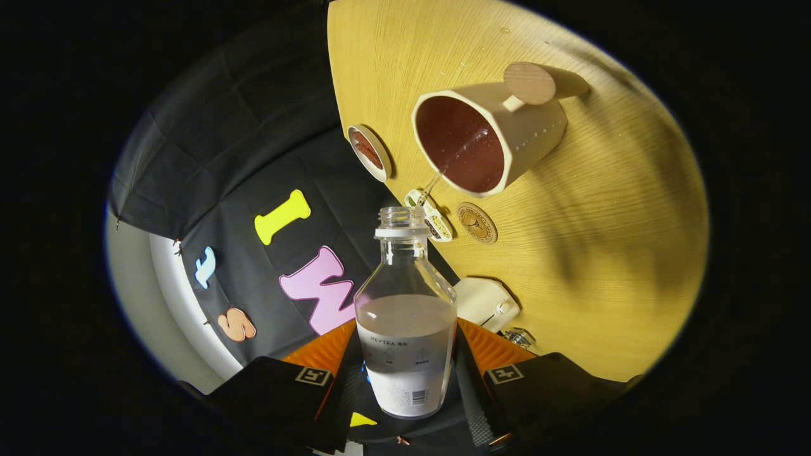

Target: Take the bottle from table, then pour the juice into the cup, finally place the bottle on the coaster

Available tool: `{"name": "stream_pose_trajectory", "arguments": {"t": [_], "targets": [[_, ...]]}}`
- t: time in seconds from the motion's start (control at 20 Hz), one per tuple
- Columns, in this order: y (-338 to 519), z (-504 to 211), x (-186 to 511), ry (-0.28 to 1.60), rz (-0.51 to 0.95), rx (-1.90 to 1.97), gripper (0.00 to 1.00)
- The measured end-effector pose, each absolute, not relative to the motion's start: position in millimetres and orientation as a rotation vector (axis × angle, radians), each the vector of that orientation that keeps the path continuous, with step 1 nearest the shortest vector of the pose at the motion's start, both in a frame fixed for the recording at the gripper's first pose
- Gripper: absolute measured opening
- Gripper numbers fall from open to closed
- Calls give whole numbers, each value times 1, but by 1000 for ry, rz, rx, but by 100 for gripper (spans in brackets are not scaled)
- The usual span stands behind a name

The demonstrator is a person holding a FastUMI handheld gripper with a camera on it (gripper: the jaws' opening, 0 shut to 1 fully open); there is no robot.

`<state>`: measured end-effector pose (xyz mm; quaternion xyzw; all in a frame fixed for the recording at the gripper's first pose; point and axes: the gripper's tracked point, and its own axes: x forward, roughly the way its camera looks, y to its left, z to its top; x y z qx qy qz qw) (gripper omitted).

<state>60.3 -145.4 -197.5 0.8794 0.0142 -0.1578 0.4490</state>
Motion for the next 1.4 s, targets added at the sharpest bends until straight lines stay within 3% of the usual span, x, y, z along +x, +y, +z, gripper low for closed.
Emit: {"name": "stream_pose_trajectory", "arguments": {"t": [1.4], "targets": [[-168,-165,67,-315,-418,2324,74]]}}
